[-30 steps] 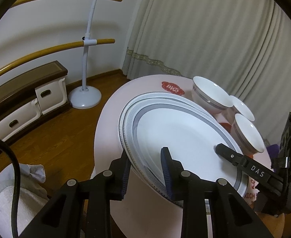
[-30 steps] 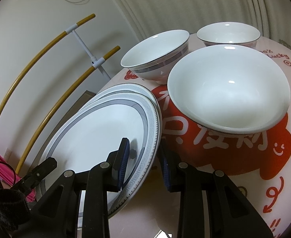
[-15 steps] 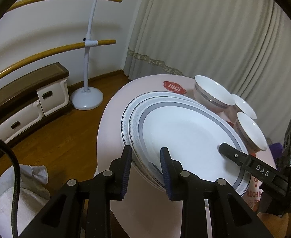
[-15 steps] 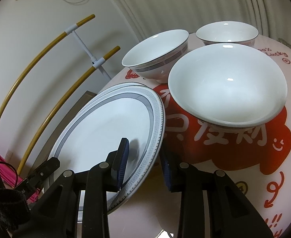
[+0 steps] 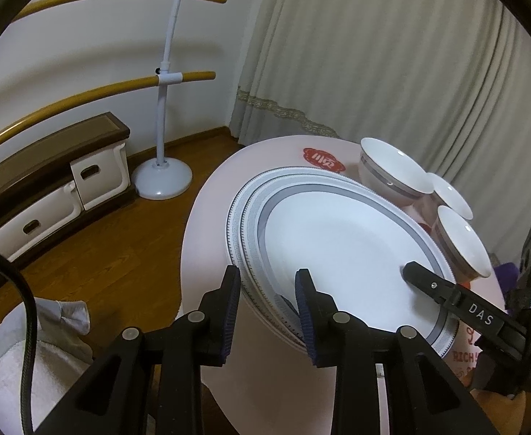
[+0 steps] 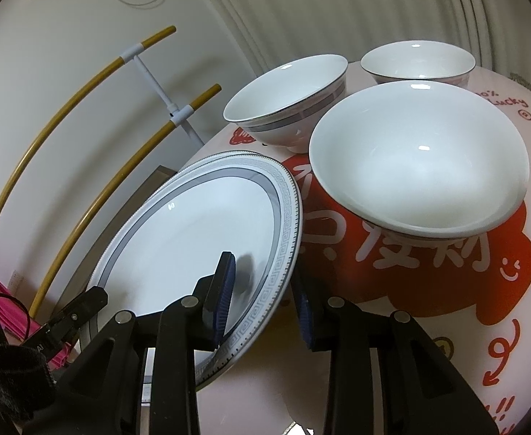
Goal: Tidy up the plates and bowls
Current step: 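Settle the plate flat on the stack, aligning rims with both grippers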
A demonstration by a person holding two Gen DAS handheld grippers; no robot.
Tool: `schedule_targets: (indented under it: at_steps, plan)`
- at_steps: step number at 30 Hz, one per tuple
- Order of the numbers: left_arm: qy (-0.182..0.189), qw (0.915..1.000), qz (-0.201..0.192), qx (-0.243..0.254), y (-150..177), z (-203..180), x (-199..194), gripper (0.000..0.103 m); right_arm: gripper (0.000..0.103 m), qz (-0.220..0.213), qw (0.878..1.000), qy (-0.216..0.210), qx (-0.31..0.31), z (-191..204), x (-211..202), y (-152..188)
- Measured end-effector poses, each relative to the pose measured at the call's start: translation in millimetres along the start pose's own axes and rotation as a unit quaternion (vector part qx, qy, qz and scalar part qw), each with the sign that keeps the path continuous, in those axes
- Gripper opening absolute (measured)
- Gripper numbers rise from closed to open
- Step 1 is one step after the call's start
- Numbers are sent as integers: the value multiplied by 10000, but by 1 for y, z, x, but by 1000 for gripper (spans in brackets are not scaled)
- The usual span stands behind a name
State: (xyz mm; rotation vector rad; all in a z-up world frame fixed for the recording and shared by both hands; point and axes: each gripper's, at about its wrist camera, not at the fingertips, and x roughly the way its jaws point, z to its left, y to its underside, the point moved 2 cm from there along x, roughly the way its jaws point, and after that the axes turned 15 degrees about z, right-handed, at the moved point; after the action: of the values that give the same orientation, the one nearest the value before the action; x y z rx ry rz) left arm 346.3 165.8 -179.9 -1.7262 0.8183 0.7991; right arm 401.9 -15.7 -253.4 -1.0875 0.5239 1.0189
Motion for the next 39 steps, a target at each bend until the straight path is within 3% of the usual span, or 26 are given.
schedule_targets:
  at_steps: [14, 39]
  plan:
    - [320, 9993, 93, -153, -1, 21, 1, 36, 32, 9, 10000, -86, 1, -1, 0, -2]
    - [200, 9992, 188, -296, -8, 17, 13, 36, 32, 153, 9999, -2, 30, 5, 11, -14]
